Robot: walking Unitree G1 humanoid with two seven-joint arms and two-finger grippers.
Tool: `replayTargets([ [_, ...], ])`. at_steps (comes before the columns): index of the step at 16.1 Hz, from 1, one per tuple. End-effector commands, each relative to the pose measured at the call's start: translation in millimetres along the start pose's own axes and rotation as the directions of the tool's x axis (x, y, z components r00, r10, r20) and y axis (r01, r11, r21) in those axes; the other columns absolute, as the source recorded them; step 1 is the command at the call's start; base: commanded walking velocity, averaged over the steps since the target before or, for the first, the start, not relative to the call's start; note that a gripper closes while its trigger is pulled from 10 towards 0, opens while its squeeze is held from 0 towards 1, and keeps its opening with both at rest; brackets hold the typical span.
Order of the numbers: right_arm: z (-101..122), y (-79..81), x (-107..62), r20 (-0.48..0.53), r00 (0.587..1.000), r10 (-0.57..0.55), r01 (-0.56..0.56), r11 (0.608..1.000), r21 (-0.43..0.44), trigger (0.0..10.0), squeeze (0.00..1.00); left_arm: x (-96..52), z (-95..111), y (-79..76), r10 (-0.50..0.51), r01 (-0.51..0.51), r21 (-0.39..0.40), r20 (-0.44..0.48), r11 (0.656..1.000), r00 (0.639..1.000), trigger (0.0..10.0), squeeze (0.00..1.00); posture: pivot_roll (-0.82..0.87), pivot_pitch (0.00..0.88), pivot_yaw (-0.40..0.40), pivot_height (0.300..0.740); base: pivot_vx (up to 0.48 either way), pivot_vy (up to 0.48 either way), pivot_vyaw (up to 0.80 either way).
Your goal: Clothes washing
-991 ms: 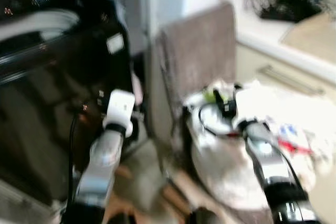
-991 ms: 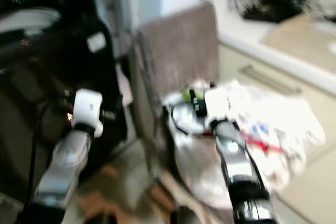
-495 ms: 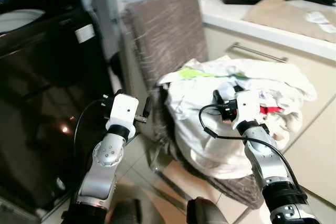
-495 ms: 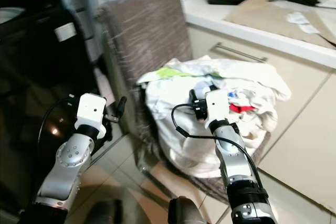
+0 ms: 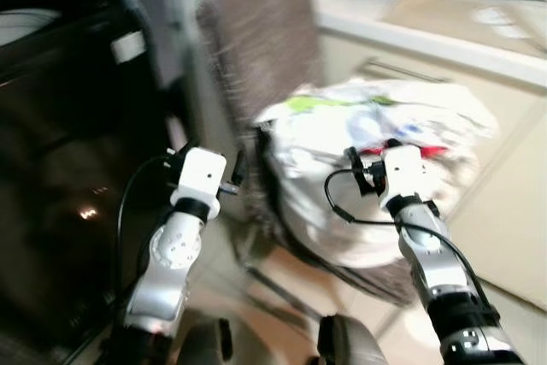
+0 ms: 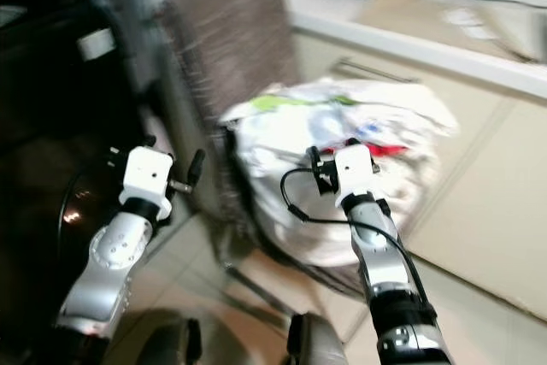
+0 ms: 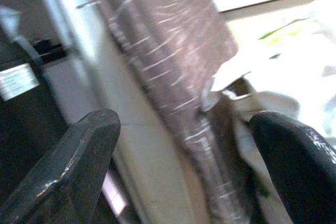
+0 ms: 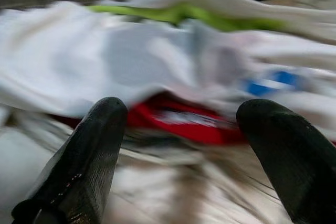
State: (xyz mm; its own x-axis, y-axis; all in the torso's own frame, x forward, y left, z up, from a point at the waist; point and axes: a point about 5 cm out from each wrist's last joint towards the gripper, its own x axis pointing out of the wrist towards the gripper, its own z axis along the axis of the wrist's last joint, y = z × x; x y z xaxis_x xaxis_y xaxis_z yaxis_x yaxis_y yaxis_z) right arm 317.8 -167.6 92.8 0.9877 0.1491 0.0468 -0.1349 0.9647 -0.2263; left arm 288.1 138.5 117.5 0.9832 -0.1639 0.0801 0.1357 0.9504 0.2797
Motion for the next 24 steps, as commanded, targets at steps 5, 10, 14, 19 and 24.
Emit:
replayTargets([
  [5,12,-4.8,3.6,0.064,0.998,-0.009,0.010,1.000,-0.009,10.0,0.00,2.9,5,-5.0,-0.017,0.017,-0.003,0.025,1.000,1.000,10.0,0.00,-0.07,0.010,-0.005,0.728,0.000,0.000,0.00],
  [10,11,-2.2,3.1,0.060,0.998,0.003,-0.003,1.000,-0.006,10.0,0.00,1.2,4,-4.7,-0.018,0.018,-0.003,0.021,1.000,1.000,10.0,0.00,-0.07,0.017,-0.007,0.740,0.000,0.000,0.00],
  [14,5,-27.2,12.1,-0.036,0.982,-0.185,0.187,0.980,0.065,10.0,0.00,2.0,5,-3.3,-0.014,0.014,0.012,0.019,1.000,1.000,10.0,0.00,-0.04,0.025,-0.008,0.740,0.000,0.000,0.00],
  [19,27,-55.9,34.9,-0.010,0.963,-0.268,0.268,0.959,0.088,10.0,0.00,-10.3,4,3.3,-0.025,0.025,0.032,-0.001,0.999,1.000,10.0,0.00,0.00,0.073,0.016,0.740,0.000,0.000,0.00],
  [24,11,-53.3,49.2,-0.224,0.941,-0.253,0.288,0.947,0.142,10.0,0.00,-24.6,4,16.1,-0.027,0.029,0.073,-0.033,0.997,0.999,10.0,0.00,0.08,0.116,0.038,0.740,0.000,0.000,0.00],
])
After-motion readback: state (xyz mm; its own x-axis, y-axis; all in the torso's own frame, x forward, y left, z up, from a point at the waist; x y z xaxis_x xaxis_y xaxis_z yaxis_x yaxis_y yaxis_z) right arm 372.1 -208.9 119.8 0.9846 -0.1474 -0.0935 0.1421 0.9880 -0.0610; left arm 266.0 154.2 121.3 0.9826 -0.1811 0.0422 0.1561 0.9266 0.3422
